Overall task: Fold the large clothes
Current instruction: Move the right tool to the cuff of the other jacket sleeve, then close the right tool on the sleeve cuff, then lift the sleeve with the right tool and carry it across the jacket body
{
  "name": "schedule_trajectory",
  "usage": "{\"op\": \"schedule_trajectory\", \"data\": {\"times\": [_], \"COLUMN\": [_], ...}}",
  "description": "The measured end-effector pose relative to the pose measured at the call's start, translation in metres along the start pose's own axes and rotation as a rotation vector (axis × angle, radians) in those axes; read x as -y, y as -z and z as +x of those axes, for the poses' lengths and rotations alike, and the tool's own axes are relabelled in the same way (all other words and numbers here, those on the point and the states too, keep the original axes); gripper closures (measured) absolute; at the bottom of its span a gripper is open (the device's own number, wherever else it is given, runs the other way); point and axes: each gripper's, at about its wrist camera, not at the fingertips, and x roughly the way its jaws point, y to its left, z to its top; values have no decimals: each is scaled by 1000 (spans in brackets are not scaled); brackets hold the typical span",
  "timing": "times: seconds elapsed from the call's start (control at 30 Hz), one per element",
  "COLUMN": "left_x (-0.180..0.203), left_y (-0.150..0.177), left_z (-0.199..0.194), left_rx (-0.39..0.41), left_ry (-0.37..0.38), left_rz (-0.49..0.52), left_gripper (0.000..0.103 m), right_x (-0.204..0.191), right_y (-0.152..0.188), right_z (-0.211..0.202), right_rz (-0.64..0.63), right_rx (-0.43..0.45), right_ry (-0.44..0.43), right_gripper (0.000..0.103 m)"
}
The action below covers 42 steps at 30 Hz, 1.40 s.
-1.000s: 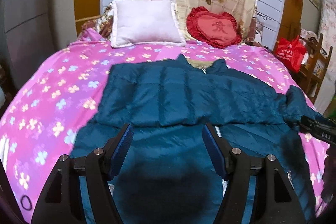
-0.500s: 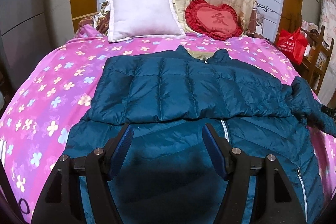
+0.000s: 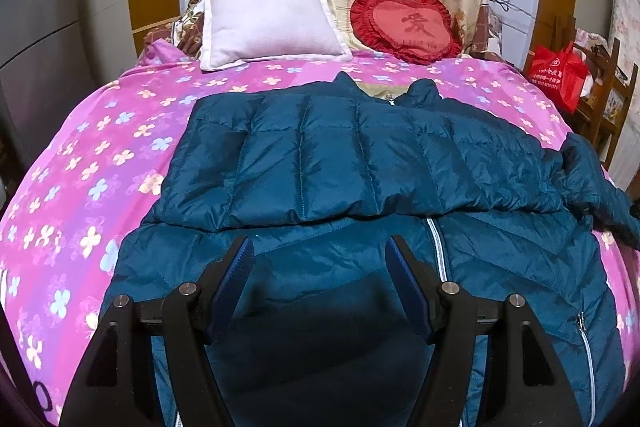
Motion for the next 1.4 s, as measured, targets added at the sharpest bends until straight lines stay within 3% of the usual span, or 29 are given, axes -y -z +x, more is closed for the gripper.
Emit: {"op": "schedule_trajectory", "data": {"times": [0.43,0.67,0.83,0.87,0.93,0.97,1.0,1.1,1.2,1.4], "left_x": [3,5,6,5,4,4,3,0,-4,-14], "left_y": [4,6,6,6,6,5,5,3,0,-5], "left_z": [7,14,16,17,16,16,16,14,11,0], "left_rx": [-16,-36,-41,-41,-41,-40,-41,-43,-35,-15], "left_ry": [-1,-6,-10,-13,-19,-22,-26,-41,-52,-54], "left_rz": [11,29,31,30,28,27,27,20,12,-9], "left_gripper": [56,56,56,56,56,56,56,56,56,56], "right_x": [67,111,115,113,107,105,102,94,80,14], "right_y": [-8,1,8,8,7,6,3,-5,-22,-66], "right_z": [32,81,94,94,92,89,86,67,31,-55], "right_rz": [128,313,358,344,308,288,277,257,220,62], "right_rx": [-6,-129,-142,-143,-137,-131,-129,-103,-18,129], "right_ry": [32,-6,-30,-33,-40,-58,-82,-111,-153,-298], "right_gripper": [14,13,12,19,50,76,89,94,95,96]}}
